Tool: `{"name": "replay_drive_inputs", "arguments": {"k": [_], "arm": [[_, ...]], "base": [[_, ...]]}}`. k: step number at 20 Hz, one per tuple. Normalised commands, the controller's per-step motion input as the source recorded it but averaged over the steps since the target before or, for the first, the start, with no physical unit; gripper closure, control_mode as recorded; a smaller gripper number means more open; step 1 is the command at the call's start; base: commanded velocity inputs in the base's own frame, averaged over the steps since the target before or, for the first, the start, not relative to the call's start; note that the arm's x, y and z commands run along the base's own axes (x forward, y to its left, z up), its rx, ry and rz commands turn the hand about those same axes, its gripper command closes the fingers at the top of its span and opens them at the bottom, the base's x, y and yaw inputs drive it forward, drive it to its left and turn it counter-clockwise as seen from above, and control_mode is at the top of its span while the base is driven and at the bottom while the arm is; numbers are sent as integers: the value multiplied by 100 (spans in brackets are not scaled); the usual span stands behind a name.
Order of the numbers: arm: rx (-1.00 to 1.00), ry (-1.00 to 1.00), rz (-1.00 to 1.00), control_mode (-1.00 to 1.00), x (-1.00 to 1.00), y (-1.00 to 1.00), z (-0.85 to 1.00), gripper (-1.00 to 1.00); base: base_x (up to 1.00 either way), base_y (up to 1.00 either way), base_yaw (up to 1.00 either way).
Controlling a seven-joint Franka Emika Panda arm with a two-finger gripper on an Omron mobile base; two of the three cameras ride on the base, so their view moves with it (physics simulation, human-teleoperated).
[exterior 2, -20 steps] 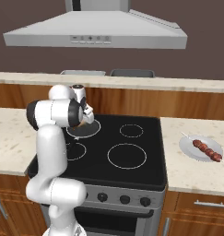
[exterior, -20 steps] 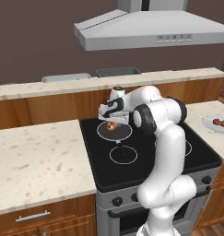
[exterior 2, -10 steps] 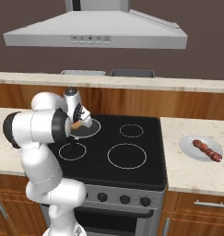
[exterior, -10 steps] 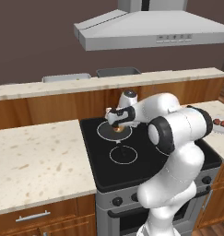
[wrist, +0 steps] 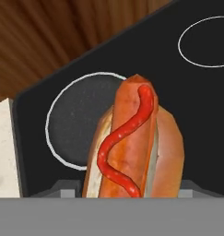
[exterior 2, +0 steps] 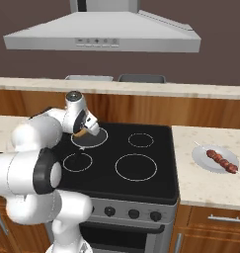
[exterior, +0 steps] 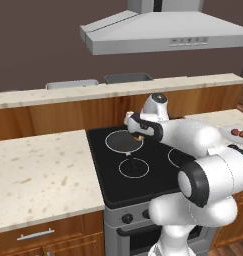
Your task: Place the cold items (lime and sweet potato) from the fridge in one tupperware on the dining counter. Place the warm items (hot dog and kebab skewer) in the stove area in another tupperware.
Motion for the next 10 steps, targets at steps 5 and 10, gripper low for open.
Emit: {"name": "replay_drive_inputs", "arguments": {"k": [5, 10], "arm": [[0, -3, 0, -100, -68, -23, 55, 100], [1, -9, 0, -100, -89, -26, 40, 100]], "base": [[0, 0, 0], [0, 0, 0]]}}
